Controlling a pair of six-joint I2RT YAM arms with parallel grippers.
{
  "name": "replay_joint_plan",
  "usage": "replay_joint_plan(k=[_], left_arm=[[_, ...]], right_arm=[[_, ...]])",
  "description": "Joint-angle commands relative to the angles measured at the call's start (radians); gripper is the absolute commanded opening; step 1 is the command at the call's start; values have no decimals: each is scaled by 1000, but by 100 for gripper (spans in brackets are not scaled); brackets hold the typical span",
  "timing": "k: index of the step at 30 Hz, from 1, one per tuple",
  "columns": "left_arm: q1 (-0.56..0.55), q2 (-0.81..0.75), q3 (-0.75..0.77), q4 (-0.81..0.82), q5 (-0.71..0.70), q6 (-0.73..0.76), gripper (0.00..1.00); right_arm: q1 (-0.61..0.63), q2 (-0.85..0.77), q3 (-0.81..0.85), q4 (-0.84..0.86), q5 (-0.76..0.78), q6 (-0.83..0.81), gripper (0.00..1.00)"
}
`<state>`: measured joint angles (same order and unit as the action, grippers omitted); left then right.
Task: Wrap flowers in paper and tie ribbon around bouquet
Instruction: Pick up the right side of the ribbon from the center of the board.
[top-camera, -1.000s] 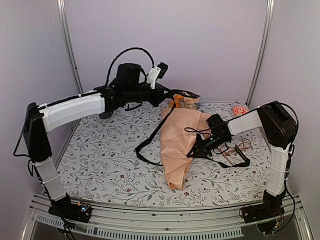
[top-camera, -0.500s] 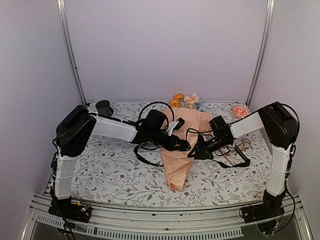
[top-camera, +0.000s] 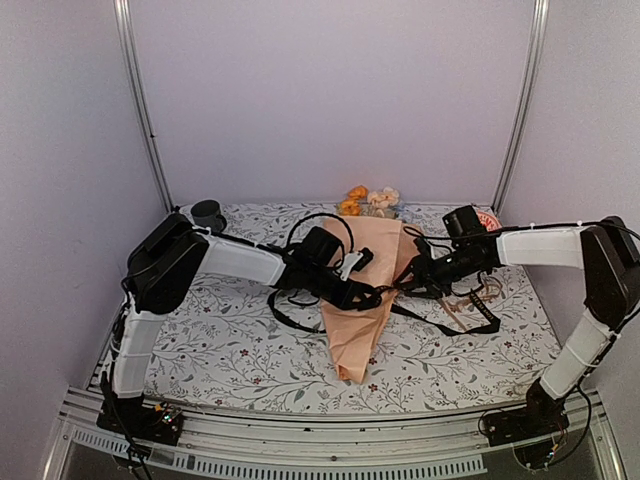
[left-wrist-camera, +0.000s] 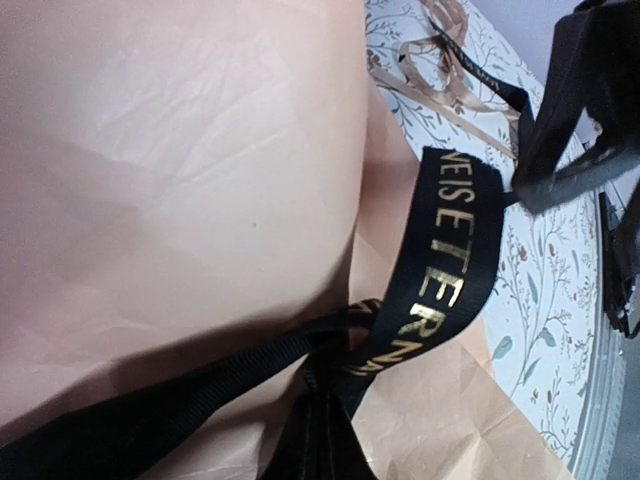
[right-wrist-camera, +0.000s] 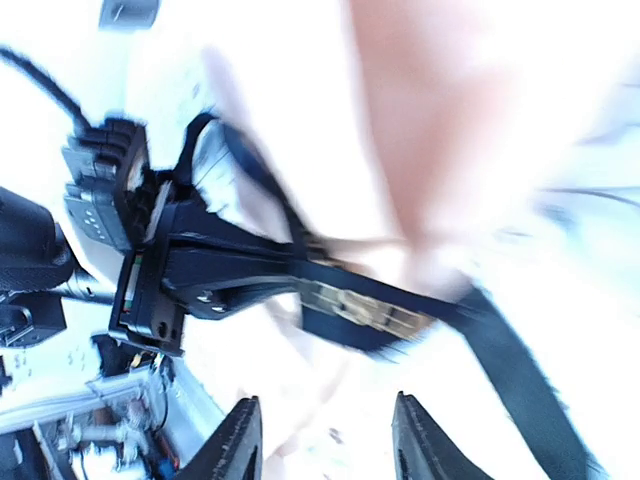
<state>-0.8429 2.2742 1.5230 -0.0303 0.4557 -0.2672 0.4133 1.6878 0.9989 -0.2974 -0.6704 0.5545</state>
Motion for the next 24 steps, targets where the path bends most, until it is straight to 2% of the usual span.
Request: replay_joint_plan(k=[1,5,6,8,9,13,16,24], left_arm=[[-10,7,-8,-46,-16,16,0],[-10,0,-9,-38,-14,21,0],[-10,-2,-8,-37,-15,25,0],[-10,-5,-8,-36,-15,31,0],[-10,-7,-9,-36,-18,33,0],[-10,-17,-15,-34,-20,44,0],[-11,-19,-19,-25,-22,46,0],[-10,-33,-33,-14,-23,62,0]], right_arm=[[-143,-157,-76,-156,232,-24,48],[-325,-304,-150,-226,484,-28,61],[-352,-340,-175,-231,544,-21,69],[-378,-369,-204,-233,643,-9,79],[-384,-373,-220,-237,654,8,80],[-390,-344,-264,-265,622,69,79],[-390,-306,-304,-275,605,156,74],[-390,-261,-340,-272,638,213,60]])
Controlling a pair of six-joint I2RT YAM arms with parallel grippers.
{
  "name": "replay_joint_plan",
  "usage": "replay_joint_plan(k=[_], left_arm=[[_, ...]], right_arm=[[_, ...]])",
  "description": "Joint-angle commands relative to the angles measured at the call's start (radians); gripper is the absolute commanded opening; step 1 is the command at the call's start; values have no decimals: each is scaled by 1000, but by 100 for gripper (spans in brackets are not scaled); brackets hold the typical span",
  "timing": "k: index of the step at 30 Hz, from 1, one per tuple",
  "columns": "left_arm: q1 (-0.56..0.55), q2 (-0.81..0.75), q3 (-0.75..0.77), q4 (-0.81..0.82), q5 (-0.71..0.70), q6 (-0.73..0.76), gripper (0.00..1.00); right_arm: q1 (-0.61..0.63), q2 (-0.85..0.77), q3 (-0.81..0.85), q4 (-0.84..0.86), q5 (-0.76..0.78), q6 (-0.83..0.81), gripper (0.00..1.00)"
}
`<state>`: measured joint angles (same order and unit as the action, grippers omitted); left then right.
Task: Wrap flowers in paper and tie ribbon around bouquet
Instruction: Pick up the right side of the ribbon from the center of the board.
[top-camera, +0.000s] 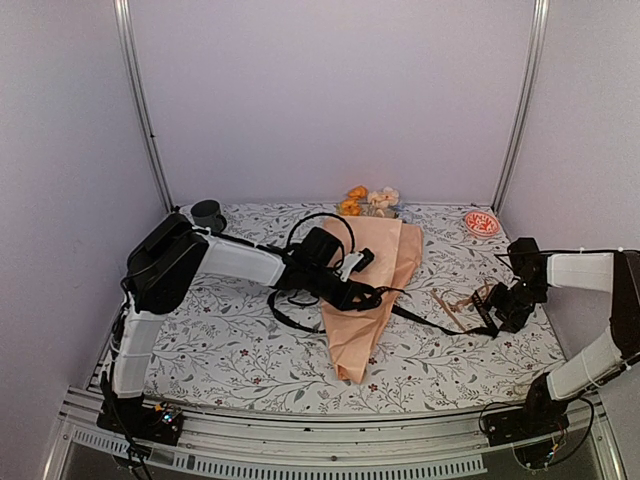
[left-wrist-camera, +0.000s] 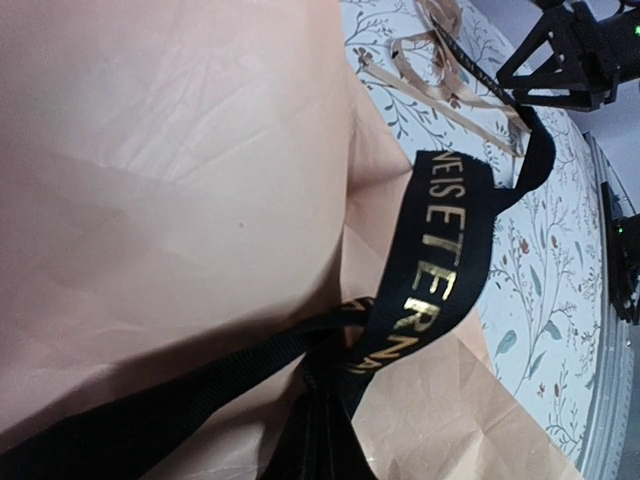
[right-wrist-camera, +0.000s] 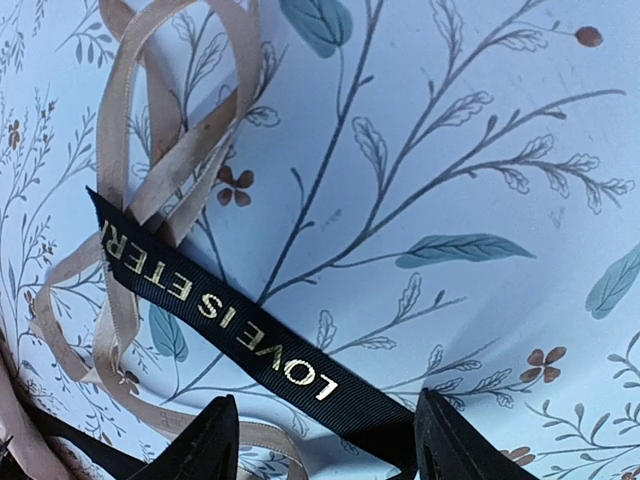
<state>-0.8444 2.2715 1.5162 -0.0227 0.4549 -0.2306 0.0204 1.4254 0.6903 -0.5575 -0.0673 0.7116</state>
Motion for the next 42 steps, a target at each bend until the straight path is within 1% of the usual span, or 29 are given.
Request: replay_joint_plan(k=[1,3,9,11,13,16,19,23,25,26,28,29,30,33,36,37,39,42], left_arm=[[-9,-33,-27,-20,-24,29,0],[-9,-35,-27,-18,-25,32,0],[-8,-35,-27,-14,-24,35,0],[-8,-36,-29,-14,-26,36,0],[-9,-38,-31,-12,-30,36,0],[-8,-38,-33,-11,-31,37,0],[-8,-35,-33,-9,-30,39,0],[-8,-35,-34,-11,-31,41,0],[-8,-36,-35,-12,-36,43,0],[-7,-39,-37,-12,-37,43,0],[-8,-43,-41,-12,-40,45,0],[-8,-45,-43,-13,-41,45,0],[-8,-47,-44,-12,-43,46,0],[-7,-52,-47,-12,-46,47,0],[-7,-52,-43,-13,-49,50,0],[-7,-52,-41,-14,-49,49,0],[-7,-52,-39,-17,-52,52,0],[-8,-54,-39,-20,-56,54,0]], right_arm=[[2,1,-33,-15,31,58,60],[4,-7,-25,-32,39,57,60],[2,-98,104,-174,218,33,66],[4,-132,114,-219,238,53,69],[3,-170,92,-241,202,110,72],[3,-224,20,-225,143,208,73],[2,-246,-48,-163,111,261,68],[4,-175,-85,-55,22,252,65],[3,-111,-93,-9,-2,213,60],[3,-77,-91,-7,0,195,54],[3,-19,-85,-4,14,171,34],[1,-1,-84,-3,20,162,20],[1,7,-84,-3,24,156,13],[-13,-26,-78,-3,31,160,8],[-46,-120,-53,-9,64,158,1],[-63,-156,-36,-20,82,150,0],[-91,-240,13,-53,147,144,0],[-116,-345,137,-113,319,119,0]])
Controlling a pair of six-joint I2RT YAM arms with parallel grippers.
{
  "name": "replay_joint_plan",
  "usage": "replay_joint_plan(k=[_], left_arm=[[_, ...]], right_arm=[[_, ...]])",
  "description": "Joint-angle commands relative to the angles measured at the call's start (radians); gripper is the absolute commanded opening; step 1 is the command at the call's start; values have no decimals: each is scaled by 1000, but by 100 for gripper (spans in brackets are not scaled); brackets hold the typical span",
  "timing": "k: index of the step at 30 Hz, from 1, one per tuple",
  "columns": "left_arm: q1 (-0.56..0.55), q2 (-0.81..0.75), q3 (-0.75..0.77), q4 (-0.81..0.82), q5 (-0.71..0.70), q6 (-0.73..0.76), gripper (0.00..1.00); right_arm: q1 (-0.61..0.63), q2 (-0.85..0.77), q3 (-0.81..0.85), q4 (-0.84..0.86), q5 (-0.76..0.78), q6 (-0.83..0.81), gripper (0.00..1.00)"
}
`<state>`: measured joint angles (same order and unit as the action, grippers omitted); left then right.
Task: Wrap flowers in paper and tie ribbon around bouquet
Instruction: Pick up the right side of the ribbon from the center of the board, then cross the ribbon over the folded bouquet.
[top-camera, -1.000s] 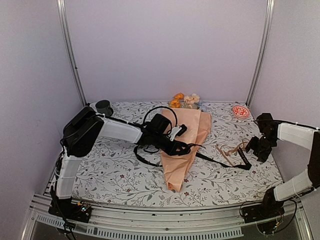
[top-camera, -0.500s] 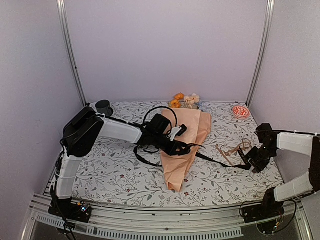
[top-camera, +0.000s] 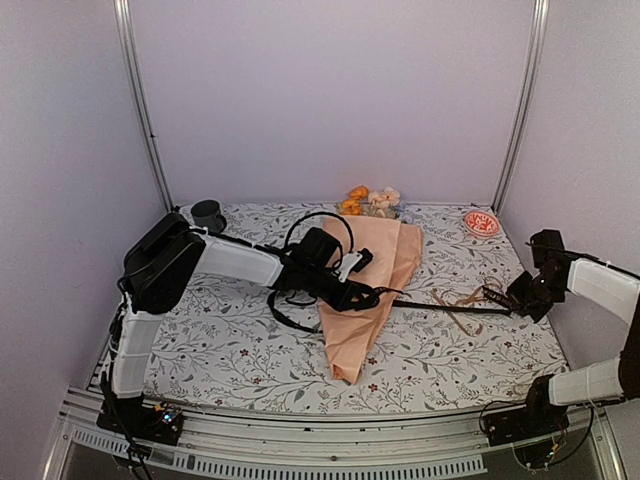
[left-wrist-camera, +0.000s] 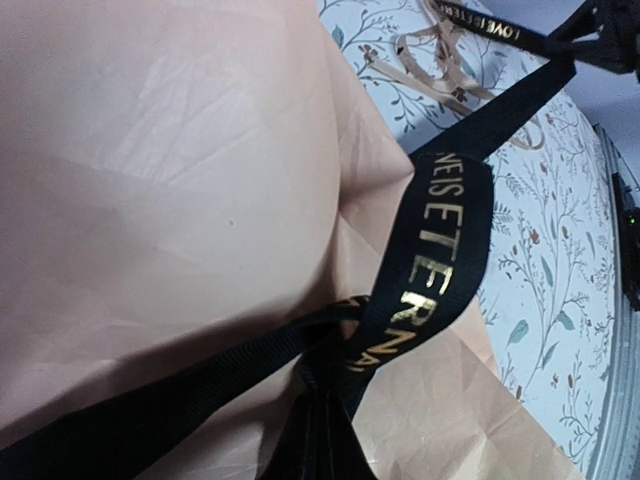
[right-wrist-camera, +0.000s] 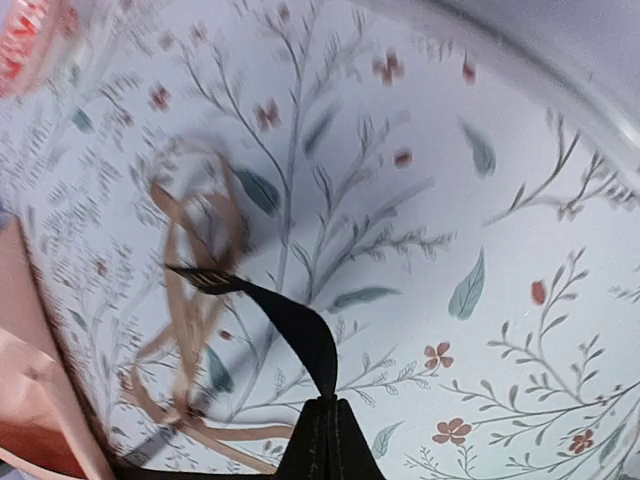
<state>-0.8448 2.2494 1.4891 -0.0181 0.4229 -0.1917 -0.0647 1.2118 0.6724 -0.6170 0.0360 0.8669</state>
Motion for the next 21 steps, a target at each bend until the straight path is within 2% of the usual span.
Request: replay_joint_plan(k=[1,4,8,10,12,14,16,19,21], left_arm=[[-7,-34,-14,-25,-24,15,0],[-7,-33,-15,-25,-25,17,0],[-7,-38,-18,-24,-26,16,0],[-8,-37,-17,-21,-25,17,0],[-7,-35,-13,-22,-22,17,0],[-7,-34,-10,-17,-15,19,0],[-7,-38,-16,-13,-9,22,0],[-9,-55,-36,2,-11,30,0],[-9,-65,-54,15,-18,33,0]], right_arm=[[-32,-163,201,-69,288,-41,0],[-34,-248,368,-67,466,-69,0],[-33,-308,521,74,552,-198,0],[-34,-323,530,190,450,-308,0],[-33,-302,563,268,259,-369,0],[-19,-238,584,306,-7,-371,0],[111,-156,602,344,-158,-376,0],[378,-41,609,457,-173,-459,0],[478,42,622,531,-252,-503,0]])
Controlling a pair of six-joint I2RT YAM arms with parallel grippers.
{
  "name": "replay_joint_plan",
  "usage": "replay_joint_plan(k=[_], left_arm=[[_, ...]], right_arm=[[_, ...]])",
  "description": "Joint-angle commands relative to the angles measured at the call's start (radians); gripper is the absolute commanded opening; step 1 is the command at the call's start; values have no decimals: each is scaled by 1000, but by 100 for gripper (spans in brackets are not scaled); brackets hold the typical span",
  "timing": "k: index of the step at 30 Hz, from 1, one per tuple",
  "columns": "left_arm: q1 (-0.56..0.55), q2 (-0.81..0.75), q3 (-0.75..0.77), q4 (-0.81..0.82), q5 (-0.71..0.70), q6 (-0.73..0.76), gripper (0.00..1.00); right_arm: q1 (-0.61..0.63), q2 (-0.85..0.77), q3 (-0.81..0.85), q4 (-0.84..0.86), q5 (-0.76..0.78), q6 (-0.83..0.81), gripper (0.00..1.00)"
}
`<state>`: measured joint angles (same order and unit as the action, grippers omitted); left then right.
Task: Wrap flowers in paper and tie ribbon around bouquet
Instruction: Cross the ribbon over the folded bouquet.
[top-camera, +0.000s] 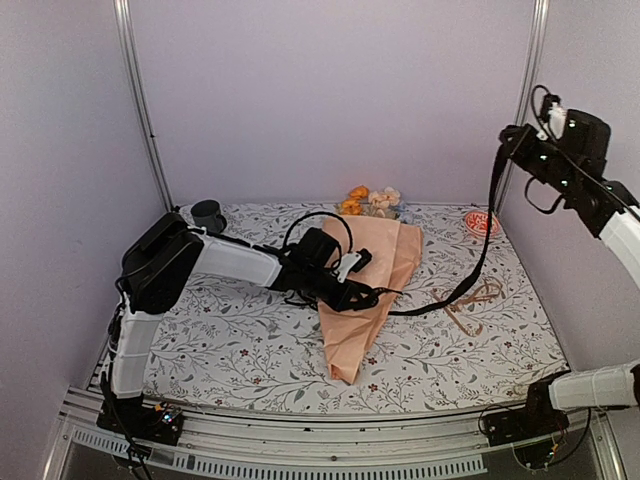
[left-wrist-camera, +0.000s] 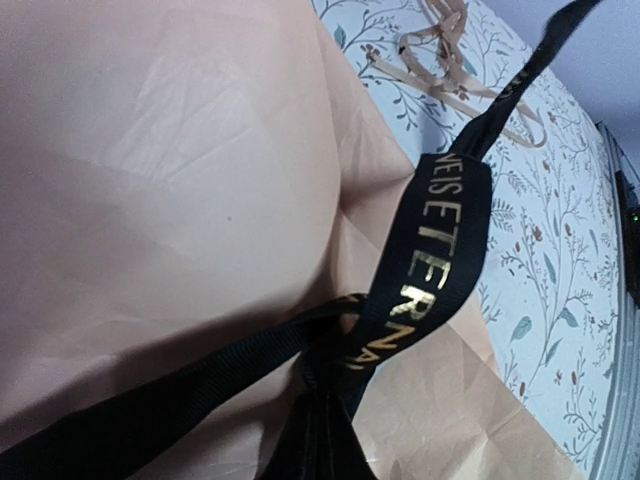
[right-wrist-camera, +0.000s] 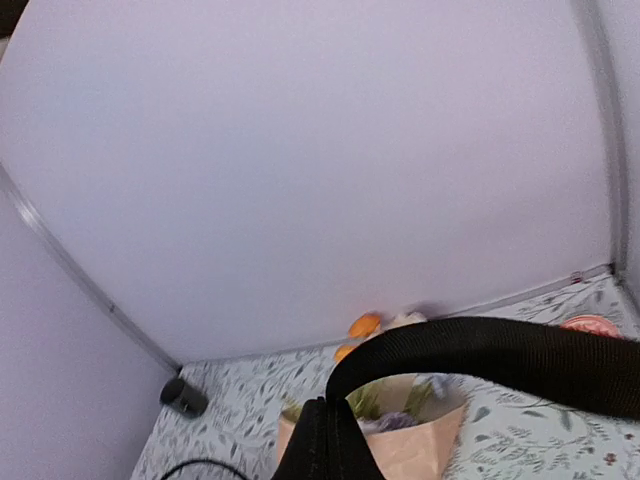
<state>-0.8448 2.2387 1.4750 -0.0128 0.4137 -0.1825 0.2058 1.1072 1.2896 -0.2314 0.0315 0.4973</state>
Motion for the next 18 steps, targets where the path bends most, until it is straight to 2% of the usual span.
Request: replay_joint_plan(k=[1,7,13,18], left_arm=[[-9,-60,-48,14,-11,26,0],[-20,-83,-103,83,-30,31,0],[-40,-86,-128,156,-35,28,0],[-48,-102,-174,239,-29,24,0]], right_arm=[[241,191,16,166,-261,-135,0],[324,439,77,197,-358,-71,0],[334,634,77,278,-450,27,0],[334,827,149,235,-566,16,0]])
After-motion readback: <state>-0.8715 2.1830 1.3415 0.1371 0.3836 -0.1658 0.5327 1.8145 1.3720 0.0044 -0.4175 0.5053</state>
